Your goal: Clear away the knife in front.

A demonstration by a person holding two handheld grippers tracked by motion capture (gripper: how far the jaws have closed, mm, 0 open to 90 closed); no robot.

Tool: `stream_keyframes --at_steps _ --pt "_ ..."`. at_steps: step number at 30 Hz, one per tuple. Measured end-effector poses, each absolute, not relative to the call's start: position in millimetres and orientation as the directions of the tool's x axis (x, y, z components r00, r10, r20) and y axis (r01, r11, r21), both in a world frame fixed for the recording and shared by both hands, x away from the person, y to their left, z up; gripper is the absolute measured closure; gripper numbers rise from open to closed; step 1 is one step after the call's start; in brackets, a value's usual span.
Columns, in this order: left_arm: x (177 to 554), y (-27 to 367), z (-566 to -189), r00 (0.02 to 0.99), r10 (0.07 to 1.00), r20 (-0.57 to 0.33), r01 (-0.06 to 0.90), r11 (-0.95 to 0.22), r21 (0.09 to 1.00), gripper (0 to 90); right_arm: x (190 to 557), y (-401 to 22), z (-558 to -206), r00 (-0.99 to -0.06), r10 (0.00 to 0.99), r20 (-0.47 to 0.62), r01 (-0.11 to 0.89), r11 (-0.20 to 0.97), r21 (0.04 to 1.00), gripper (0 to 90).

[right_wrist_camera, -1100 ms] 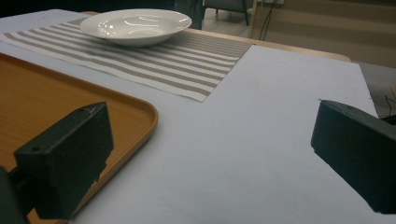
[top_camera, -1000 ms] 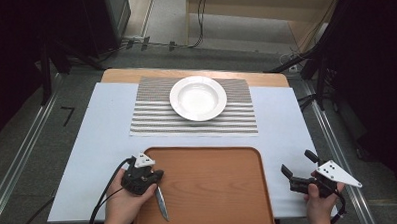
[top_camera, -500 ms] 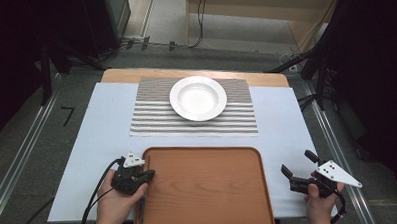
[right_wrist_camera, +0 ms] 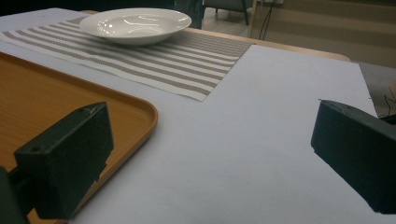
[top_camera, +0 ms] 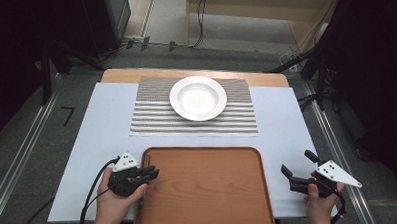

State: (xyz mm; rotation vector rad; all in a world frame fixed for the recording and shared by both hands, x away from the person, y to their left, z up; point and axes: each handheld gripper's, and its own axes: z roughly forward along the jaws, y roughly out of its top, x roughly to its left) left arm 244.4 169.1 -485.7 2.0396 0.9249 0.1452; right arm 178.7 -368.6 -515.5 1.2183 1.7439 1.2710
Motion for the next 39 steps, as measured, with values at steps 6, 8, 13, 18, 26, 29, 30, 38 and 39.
stream_keyframes --at_steps 6,8,13,18,26,29,30,38,39 --pt "242.1 172.2 -483.0 0.731 0.651 -0.204 0.505 -0.314 0.804 55.5 178.6 -368.5 -515.4 -0.354 0.935 0.016 0.305 0.100 0.947 0.0" --pt "241.9 173.6 -481.8 0.730 0.652 -0.205 0.496 -0.299 0.815 48.7 178.7 -368.5 -515.4 -0.354 0.935 0.016 0.304 0.099 0.947 0.0" --pt "242.2 179.4 -480.0 0.733 0.643 -0.223 0.484 -0.263 0.835 36.6 178.7 -368.4 -515.4 -0.355 0.935 0.015 0.304 0.100 0.947 0.0" --pt "242.0 184.9 -477.1 0.732 0.645 -0.218 0.465 -0.240 0.852 10.0 178.7 -368.4 -515.4 -0.355 0.935 0.014 0.304 0.101 0.947 0.0" --pt "242.1 195.8 -475.6 0.743 0.634 -0.216 0.442 -0.223 0.869 0.0 178.7 -368.3 -515.5 -0.354 0.935 0.013 0.305 0.102 0.947 0.0" --pt "242.6 198.9 -474.4 0.737 0.643 -0.209 0.438 -0.219 0.872 0.0 178.7 -368.3 -515.5 -0.353 0.936 0.013 0.305 0.102 0.947 0.0" --pt "243.0 200.7 -474.1 0.732 0.650 -0.203 0.437 -0.220 0.872 0.0 178.7 -368.3 -515.5 -0.353 0.936 0.013 0.305 0.102 0.947 0.0" --pt "246.0 217.0 -473.0 0.704 0.682 -0.199 0.438 -0.196 0.877 0.0 178.6 -368.4 -515.4 -0.350 0.937 0.013 0.305 0.100 0.947 0.0" --pt "246.0 217.0 -473.0 0.704 0.682 -0.199 0.438 -0.196 0.877 0.0 178.6 -368.4 -515.4 -0.350 0.937 0.013 0.305 0.100 0.947 0.0"
